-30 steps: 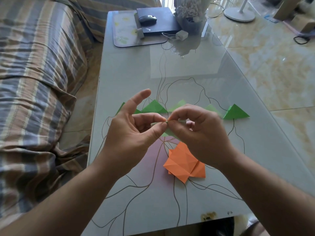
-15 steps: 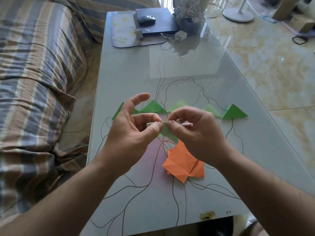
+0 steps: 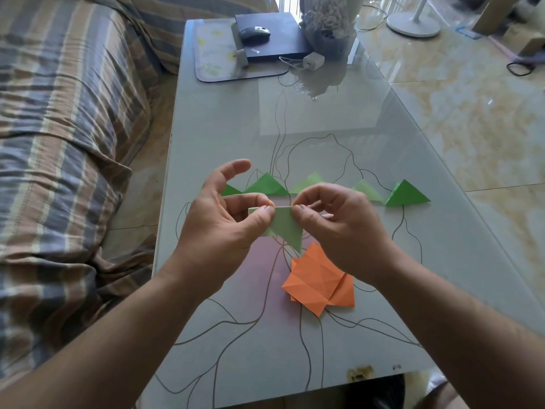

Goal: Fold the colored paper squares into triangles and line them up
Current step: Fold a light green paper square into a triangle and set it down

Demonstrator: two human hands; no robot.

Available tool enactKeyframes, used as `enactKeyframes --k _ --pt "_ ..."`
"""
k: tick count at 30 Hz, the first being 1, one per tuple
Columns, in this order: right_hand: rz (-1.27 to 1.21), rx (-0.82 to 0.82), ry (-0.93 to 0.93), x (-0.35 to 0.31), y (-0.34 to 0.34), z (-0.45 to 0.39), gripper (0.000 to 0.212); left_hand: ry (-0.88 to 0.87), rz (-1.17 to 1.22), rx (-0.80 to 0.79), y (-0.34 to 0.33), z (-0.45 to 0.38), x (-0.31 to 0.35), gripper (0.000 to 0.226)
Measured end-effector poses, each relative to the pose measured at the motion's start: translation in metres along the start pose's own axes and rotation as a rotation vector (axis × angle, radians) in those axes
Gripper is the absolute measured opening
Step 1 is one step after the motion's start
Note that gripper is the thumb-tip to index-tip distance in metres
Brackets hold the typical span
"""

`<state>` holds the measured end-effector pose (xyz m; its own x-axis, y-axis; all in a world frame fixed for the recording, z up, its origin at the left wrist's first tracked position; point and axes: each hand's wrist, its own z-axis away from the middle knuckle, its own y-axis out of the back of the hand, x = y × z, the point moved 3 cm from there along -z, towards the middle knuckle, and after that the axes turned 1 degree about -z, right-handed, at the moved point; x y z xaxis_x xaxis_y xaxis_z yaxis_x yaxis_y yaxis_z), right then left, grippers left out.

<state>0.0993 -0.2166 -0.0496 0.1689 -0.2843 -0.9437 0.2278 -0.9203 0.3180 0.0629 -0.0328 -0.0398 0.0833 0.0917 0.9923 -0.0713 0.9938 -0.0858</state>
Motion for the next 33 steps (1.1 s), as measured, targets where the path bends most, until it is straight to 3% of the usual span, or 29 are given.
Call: enactKeyframes --k 12,21,27,33 --pt "-0.117 0.004 -0.032 0.002 0.006 -0.004 0.018 -0.018 -0.041 0.029 0.002 -0.001 0.005 0.081" --pt "-0.192 -0.050 -0.057 0.007 0.009 -0.006 0.003 -0.037 -0.126 0.025 0.003 -0.001 0.007 0.089" --pt "-0.255 -0.122 -0.114 0.007 0.007 -0.004 0.017 -0.008 -0.088 0.051 0.004 0.000 0.004 0.087" --pt "-0.116 -0.101 -0.054 0.003 0.000 0.000 0.007 0.049 -0.035 -0.001 -0.003 0.002 0.000 0.082"
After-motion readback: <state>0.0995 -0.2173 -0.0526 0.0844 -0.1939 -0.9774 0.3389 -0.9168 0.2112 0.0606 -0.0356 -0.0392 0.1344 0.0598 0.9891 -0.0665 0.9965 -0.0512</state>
